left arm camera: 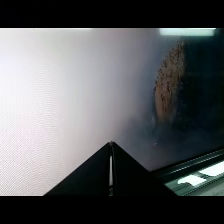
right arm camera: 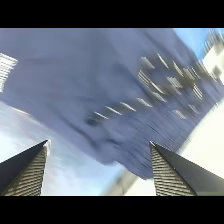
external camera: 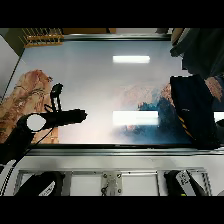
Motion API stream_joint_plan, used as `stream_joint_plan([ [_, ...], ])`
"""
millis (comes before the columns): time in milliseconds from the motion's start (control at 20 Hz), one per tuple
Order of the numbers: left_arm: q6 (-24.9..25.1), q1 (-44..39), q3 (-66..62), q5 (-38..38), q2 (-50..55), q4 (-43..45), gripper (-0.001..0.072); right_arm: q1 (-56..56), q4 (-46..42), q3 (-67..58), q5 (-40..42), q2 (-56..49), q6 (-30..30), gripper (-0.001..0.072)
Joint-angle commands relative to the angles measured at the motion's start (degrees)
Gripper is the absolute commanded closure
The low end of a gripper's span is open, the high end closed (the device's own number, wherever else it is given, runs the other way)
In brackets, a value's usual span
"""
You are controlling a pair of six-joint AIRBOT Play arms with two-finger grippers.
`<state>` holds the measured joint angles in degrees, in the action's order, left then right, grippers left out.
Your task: Fold the clothes and pants, and hang the long-sleeved shirts on hangers.
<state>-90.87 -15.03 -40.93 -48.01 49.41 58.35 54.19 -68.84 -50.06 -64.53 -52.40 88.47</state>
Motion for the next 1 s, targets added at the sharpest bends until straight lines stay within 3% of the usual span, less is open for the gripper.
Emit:
stream_joint_plan([
  [0,0.0,0.0,0.0,0.0,0.0,0.0,0.0700,-7.3,11.9,-1.9,4.1,5.6,-8.1,0.0047],
  [200,0.0,0.0,0.0,0.1,0.0,0.0,0.0701,-29.4,15.7,-1.8,3.0,6.4,-13.8,0.0049],
  [250,0.0,0.0,0.0,0.0,0.0,0.0,0.0701,-34.9,15.5,-1.7,3.0,6.0,-15.7,0.0143],
  [300,0.0,0.0,0.0,0.0,0.0,0.0,0.0701,-39.3,15.5,-1.7,3.0,5.9,-17.7,0.0402],
  [350,0.0,0.0,0.0,0.0,0.0,0.0,0.0701,-43.3,15.6,-1.7,3.0,5.8,-19.4,0.0711],
  [600,0.0,0.0,0.0,0.0,0.0,0.0,0.0701,-53.0,15.6,-1.7,2.4,5.6,-20.8,0.0696],
  [950,0.0,0.0,0.0,0.0,0.0,0.0,0.0700,-53.6,15.9,-1.7,2.4,5.6,-20.8,0.0695],
])
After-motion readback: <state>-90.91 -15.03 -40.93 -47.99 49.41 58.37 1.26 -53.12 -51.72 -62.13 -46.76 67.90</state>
